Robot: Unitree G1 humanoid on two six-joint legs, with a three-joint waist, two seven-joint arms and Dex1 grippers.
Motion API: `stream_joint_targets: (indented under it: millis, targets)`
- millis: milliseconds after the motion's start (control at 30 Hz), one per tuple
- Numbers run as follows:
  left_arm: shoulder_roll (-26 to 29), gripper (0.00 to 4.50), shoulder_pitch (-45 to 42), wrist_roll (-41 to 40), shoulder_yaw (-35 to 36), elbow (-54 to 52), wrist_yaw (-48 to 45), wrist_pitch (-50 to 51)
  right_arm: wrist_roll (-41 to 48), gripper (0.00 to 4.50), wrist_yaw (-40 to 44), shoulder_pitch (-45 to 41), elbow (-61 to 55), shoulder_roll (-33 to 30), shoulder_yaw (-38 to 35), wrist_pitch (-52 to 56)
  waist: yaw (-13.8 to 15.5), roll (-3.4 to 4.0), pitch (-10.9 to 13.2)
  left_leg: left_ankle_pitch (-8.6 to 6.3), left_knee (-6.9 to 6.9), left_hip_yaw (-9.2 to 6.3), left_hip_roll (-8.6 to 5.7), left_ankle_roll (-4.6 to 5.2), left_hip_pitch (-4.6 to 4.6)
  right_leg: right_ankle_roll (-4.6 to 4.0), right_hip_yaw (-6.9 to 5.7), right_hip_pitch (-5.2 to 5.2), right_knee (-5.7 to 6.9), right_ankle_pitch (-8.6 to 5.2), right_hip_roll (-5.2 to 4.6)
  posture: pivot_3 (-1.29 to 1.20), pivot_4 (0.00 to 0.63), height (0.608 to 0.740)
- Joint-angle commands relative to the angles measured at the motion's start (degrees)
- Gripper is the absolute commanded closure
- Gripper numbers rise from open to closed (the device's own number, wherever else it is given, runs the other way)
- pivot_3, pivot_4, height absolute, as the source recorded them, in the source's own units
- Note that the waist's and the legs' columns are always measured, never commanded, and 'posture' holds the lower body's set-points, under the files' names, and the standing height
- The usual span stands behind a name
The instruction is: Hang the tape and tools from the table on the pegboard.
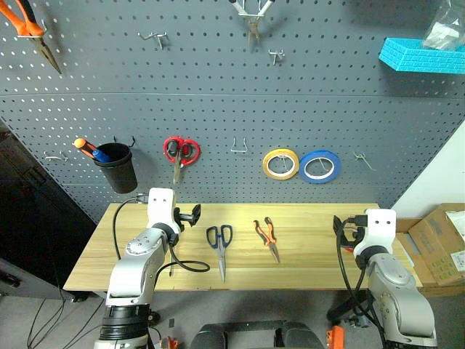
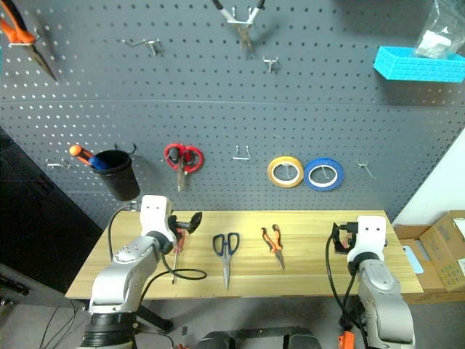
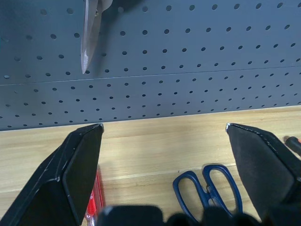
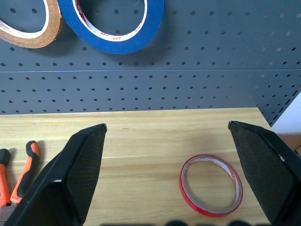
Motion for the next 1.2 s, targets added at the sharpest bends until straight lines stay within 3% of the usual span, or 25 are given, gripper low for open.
stream_joint_targets:
  millis: [33, 933, 1200]
  targets:
    - [0.08, 0.01, -0.77, -0.07, 1.16, -2.23, 0.56, -0.6, 0.04, 0.0, 0.28, -0.67, -1.26, -0.45, -0.41, -0.98, 0.0, 0.0, 0.0, 0.0, 0.0, 0.0, 0.0, 0.0, 0.0, 0.0, 0.0, 0.0, 0.0, 0.0, 0.0, 0.09, 0.007, 0.74]
    - [-0.03, 0.01, 0.03, -0.67, 0.85, -3.58, 0.32, -0.08, -0.5, 0.0, 1.31, -0.26, -1.6, -0.53, 0.13, -0.95, 0.41, 0.0, 0.0, 0.0, 0.0, -0.01, 0.0, 0.0, 0.0, 0.0, -0.01, 0.0, -0.02, 0.0, 0.0, 0.1, 0.007, 0.74]
    - [0.58, 0.01, -2.42, -0.7, -1.54, -3.47, -1.56, 0.19, -0.13, 0.0, 1.92, -0.73, -2.08, -1.64, -0.69, 0.87, 0.35, 0.01, 0.2, -0.01, 0.0, -0.01, 0.0, 0.0, -0.02, -0.01, -0.01, -0.01, -0.04, -0.01, 0.0, 0.09, 0.04, 0.74]
